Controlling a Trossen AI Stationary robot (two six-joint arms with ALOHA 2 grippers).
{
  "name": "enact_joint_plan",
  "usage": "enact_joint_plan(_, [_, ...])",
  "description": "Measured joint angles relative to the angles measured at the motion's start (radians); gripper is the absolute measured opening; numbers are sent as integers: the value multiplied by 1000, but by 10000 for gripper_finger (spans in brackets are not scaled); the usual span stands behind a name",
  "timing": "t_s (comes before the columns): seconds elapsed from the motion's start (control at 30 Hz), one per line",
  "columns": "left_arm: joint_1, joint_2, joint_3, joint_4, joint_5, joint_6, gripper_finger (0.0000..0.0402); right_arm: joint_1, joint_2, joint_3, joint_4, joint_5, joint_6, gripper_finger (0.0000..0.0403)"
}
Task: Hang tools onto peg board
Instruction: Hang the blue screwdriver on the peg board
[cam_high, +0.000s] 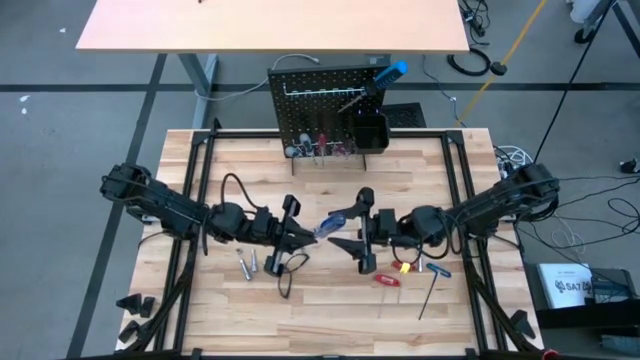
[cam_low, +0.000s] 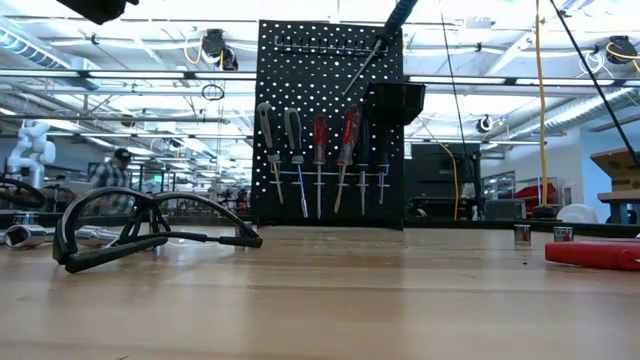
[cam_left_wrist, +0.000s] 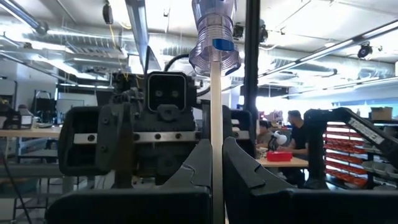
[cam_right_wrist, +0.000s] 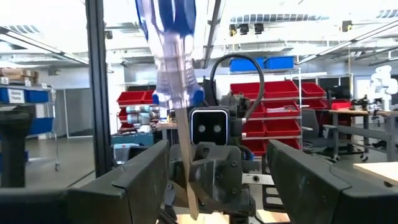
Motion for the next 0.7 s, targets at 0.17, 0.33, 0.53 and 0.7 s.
enact_joint_plan(0.17, [23, 0, 2, 0, -7, -8, 12, -17, 39, 0, 63, 0, 0, 246])
enact_joint_plan(0.33, [48, 9, 2, -3, -10, -53, 12, -33, 42, 0, 93, -37, 5, 229])
enact_joint_plan(0.53, [68, 9, 7, -5, -14, -61, 12, -46, 42, 0, 95, -51, 23, 209])
enact_joint_plan(0.7, [78, 9, 54, -86, -16, -79, 12, -57, 42, 0, 102, -48, 23, 197])
